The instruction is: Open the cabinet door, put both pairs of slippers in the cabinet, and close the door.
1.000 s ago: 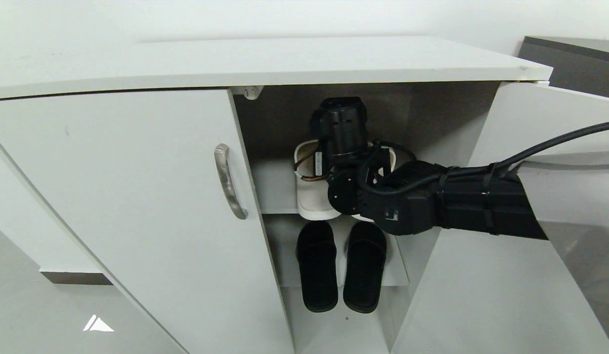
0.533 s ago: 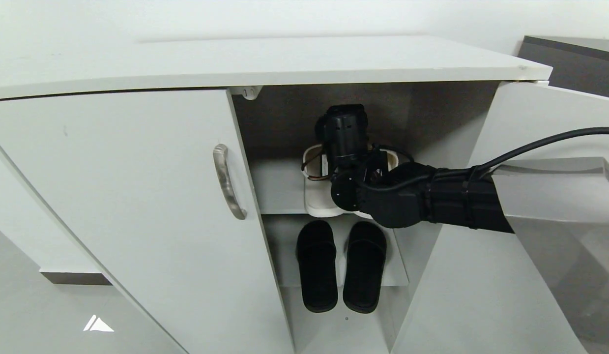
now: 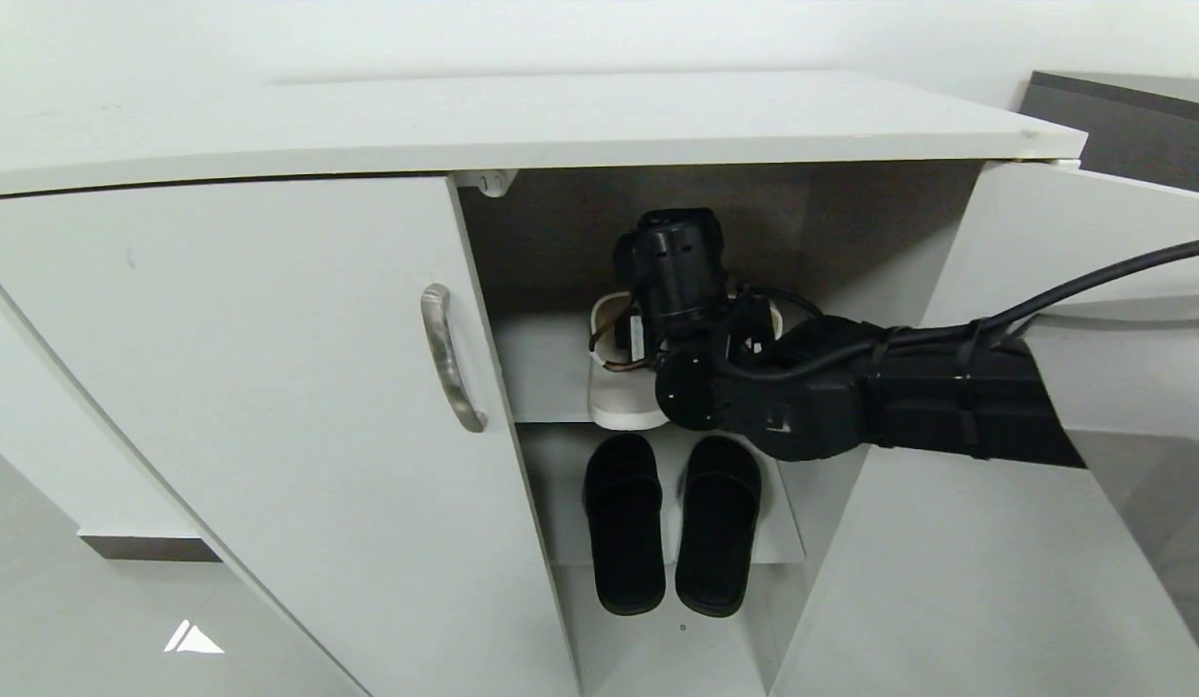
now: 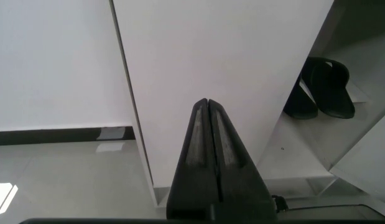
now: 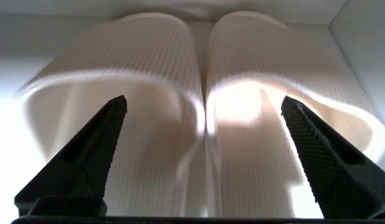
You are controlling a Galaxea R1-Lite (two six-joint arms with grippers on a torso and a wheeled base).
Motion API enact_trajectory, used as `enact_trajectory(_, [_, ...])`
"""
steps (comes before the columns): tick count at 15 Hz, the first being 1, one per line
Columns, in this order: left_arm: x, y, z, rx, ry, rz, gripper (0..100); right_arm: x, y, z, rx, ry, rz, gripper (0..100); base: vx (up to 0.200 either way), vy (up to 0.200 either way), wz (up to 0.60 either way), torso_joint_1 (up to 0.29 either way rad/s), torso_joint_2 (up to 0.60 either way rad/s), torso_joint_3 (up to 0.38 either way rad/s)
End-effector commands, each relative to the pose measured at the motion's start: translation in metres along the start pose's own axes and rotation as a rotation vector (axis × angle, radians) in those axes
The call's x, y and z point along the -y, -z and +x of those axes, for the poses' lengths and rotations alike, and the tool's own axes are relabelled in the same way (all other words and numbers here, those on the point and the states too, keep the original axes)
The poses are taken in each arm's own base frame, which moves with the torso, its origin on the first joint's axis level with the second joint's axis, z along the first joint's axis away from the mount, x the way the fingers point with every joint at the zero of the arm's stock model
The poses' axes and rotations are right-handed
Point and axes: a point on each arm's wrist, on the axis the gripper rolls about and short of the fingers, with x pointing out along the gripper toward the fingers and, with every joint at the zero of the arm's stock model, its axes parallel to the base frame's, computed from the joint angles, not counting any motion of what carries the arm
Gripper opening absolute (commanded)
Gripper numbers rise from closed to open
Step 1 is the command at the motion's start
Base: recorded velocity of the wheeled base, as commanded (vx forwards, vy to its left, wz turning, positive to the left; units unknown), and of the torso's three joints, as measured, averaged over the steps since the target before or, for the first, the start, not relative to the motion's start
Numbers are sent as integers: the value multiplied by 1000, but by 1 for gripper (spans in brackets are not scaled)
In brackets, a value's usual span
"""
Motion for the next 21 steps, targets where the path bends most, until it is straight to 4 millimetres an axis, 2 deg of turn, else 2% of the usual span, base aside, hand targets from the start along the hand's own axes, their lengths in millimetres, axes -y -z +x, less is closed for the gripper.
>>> enact_trajectory(1, [0,0,0,0,0,0,0,11,-19,-33,10,-60,14,100,0,0,0,0,0,0])
enact_trajectory(6, [0,0,0,-2,1,0,0,28,-17,-77,-39,-168,15,100,-40,0,0,1,0,0])
enact_trajectory(7, [0,0,0,-2,1,0,0,30,-15,-82,-47,-177,17,0,-200,0,0,7,2,2])
enact_trajectory(12, [0,0,0,-2,3,2,0,60,-2,-121,-107,-326,-3,0,-200,0,0,2,1,2])
enact_trajectory(14, [0,0,0,-2,3,2,0,69,11,-136,-102,-445,9,0,-200,0,0,2,0,0])
enact_trajectory(19, [0,0,0,-2,3,0,0,88,43,-143,-35,-589,-25,0,-200,0,0,-4,1,5])
enact_trajectory(21, [0,0,0,-2,3,0,0,93,47,-146,-13,-651,-37,0,-200,0,0,0,-2,0])
